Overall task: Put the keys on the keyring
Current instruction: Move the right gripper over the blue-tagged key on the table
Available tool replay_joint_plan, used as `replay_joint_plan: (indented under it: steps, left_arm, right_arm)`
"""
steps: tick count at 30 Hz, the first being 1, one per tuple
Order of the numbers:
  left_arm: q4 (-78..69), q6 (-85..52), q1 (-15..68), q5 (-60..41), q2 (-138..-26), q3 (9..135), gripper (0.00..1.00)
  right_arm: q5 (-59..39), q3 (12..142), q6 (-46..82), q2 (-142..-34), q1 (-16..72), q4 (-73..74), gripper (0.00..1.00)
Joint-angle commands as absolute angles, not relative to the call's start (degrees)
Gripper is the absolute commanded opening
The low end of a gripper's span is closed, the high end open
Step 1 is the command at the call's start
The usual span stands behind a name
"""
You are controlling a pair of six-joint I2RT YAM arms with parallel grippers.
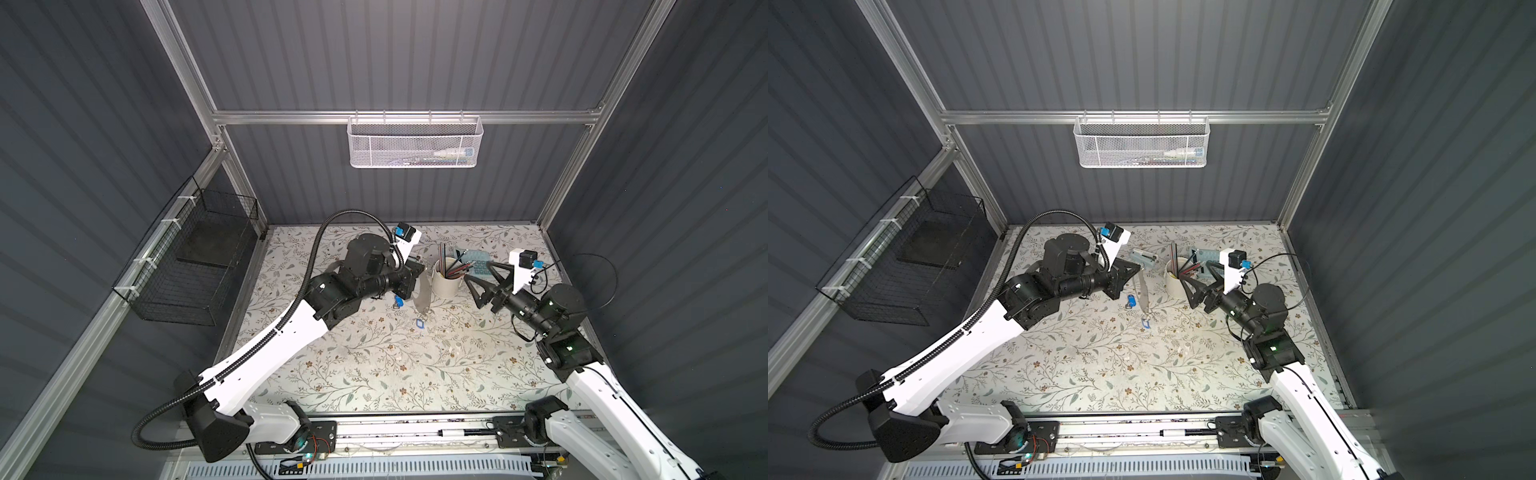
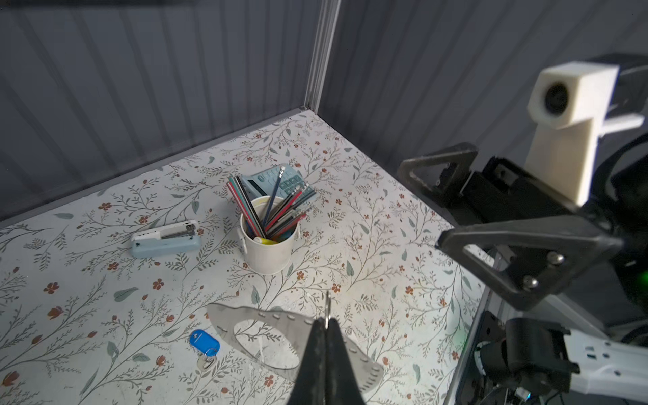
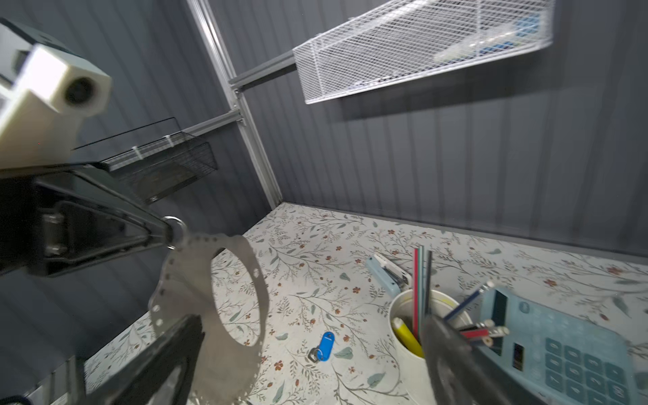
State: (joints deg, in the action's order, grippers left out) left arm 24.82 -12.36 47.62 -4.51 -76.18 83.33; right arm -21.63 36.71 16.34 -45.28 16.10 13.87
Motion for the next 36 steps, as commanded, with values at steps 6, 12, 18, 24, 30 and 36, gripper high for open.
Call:
replay_joint_plan:
  steps: [6,12,18,24,30,36]
  left_arm:
    - [31.3,-19.1,47.2,-0.4,-77.8,90.3,0.0]
    - [33.0,-20.3,46.9,1.1,-78.8,92.4,0.0]
    - [35.4,-21.5,46.9,2.0,-79.0,93.5,0.0]
    - [36.2,-22.2,46.9,2.3,-78.4,93.3,0.0]
    - [35.9,-22.1,46.8,2.5,-77.5,92.3,0.0]
    - [35.2,-21.6,46.6,3.0,-75.5,89.7,0.0]
  right_arm:
    - [-15.0,38.0,17.9,-48.4,16.4,13.8,0.99]
    - [-14.7,38.2,18.5,-50.5,16.6,15.3,0.99]
    - [-13.2,39.0,18.4,-52.2,17.2,14.3,0.98]
    - [-11.8,39.3,17.4,-52.9,18.0,13.1,0.99]
    - [-9.3,41.0,15.0,-53.9,20.2,11.4,0.99]
    - [-8.3,42.4,13.5,-55.2,22.2,10.3,0.99]
